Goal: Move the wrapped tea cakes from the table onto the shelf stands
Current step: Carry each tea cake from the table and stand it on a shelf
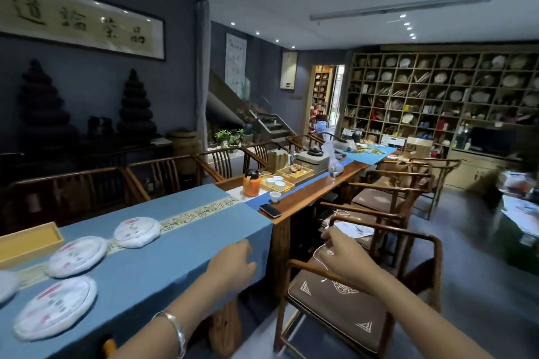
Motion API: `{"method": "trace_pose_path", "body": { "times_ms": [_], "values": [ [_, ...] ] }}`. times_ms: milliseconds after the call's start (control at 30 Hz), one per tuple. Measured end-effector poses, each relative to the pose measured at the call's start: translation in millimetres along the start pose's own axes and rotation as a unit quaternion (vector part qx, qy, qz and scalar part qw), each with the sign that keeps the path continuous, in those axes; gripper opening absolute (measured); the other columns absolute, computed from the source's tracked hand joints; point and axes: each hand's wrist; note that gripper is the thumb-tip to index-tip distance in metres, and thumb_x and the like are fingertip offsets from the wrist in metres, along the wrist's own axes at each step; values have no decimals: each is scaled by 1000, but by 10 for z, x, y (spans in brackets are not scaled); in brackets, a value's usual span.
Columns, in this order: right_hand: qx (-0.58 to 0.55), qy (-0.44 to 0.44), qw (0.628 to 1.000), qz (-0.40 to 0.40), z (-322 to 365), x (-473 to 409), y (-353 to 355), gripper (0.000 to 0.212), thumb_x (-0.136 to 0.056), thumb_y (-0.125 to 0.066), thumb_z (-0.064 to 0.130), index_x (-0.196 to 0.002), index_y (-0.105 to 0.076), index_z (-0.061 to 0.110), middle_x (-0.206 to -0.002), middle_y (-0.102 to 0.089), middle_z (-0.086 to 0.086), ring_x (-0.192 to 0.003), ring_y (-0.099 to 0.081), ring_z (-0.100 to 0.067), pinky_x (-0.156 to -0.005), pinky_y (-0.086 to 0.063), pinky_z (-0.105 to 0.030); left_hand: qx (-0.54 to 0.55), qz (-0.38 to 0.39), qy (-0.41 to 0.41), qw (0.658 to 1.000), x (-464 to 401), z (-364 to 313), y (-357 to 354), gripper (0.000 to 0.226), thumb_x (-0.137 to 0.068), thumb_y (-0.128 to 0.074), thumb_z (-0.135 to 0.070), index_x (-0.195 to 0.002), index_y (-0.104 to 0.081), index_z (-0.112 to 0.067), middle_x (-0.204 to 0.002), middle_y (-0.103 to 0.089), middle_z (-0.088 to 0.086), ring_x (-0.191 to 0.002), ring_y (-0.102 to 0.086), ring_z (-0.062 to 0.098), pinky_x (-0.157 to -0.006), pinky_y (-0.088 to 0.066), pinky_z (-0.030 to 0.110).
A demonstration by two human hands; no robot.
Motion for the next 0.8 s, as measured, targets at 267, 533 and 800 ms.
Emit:
{"method": "trace_pose_path", "body": {
  "times_ms": [267,533,800],
  "values": [
    [-17,123,988,91,337,-2109,-658,34,-93,-55,33,-124,-46,21,-110,-59,1,-89,-59,-10,-76,-52,-28,-3,-43,175,984,-1223,905,58,35,-91,-48,-28,-124,-50,-19,-124,-61,3,-112,-56,21,-82,-44,30],
    [-33,238,950,200,904,-3389,-1434,40,-95,-53,33,-131,-44,17,-118,-58,-1,-98,-58,-18,-78,-46,-31,28,-64,350,934,-1606,1682,-35,38,-90,-50,-29,-125,-51,-17,-125,-62,3,-113,-57,23,-88,-45,30],
    [-71,263,919,285,1359,-3979,-2326,40,-95,-53,32,-131,-46,15,-119,-58,-2,-98,-55,-16,-78,-40,-26,28,-77,457,886,-1821,2526,172,38,-91,-49,-28,-126,-49,-15,-123,-63,5,-107,-60,22,-82,-47,27]
  ]
}}
Point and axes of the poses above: each hand's wrist, its own x-axis away from the middle knuckle, its own y-axis out of the back of the hand, z = x × y
